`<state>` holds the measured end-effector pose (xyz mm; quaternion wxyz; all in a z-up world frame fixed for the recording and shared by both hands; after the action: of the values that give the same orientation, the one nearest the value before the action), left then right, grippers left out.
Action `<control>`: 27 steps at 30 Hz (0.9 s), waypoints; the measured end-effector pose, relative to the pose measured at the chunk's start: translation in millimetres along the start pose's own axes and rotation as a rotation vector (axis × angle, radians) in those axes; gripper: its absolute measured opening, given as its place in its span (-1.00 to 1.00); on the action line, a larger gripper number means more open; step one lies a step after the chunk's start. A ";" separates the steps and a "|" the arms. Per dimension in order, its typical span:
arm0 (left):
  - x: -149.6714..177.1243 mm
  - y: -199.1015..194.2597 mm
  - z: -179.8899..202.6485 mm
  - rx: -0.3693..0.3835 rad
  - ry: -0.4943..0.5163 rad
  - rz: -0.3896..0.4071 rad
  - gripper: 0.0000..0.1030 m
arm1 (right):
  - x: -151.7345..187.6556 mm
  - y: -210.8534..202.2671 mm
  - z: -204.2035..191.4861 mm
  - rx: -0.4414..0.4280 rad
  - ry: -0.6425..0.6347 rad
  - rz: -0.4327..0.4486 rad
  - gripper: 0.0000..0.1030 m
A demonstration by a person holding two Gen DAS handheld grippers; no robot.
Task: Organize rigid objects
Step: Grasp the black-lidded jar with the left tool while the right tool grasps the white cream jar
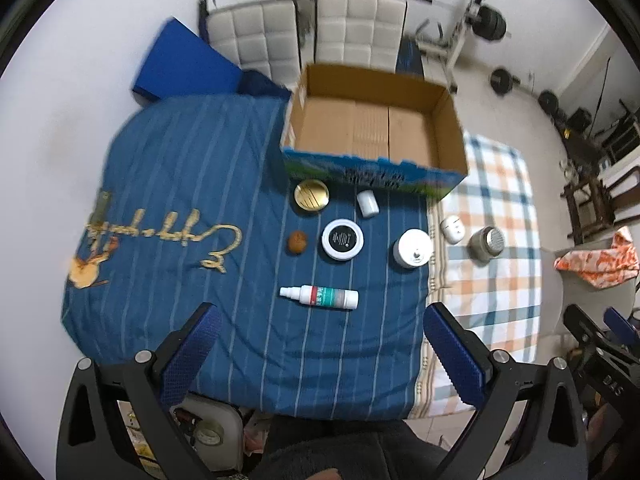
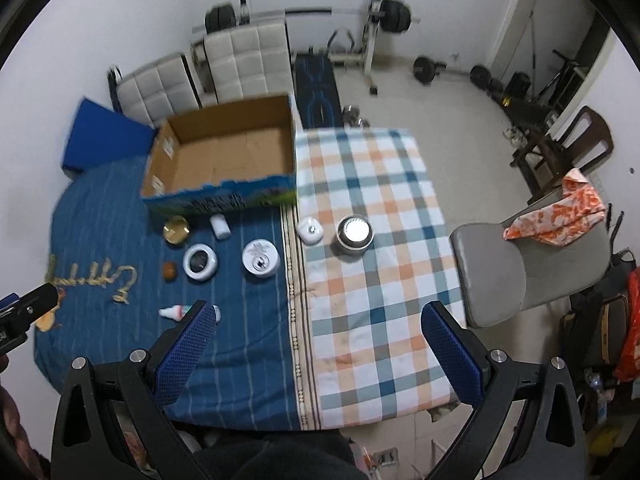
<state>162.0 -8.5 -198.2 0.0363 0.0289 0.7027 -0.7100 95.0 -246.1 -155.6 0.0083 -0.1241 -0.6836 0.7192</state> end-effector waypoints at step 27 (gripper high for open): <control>-89.5 302.1 20.6 0.043 -0.028 -0.462 0.98 | -61.2 349.8 -95.6 -0.145 -0.044 -0.485 0.78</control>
<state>279.2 -31.0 -490.5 -0.1182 -0.1416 0.6747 -0.7146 227.7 -186.2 -493.3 0.1567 0.0588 -0.7433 0.6477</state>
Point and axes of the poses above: each gripper's, at about its wrist camera, not at the fingertips, and y roughly the way its jaws point, z to its right, x to its underside, the point moved 7 cm from there along y, roughly the way its jaws point, and after that the axes turned 9 degrees about -z, right-handed, at the moved point
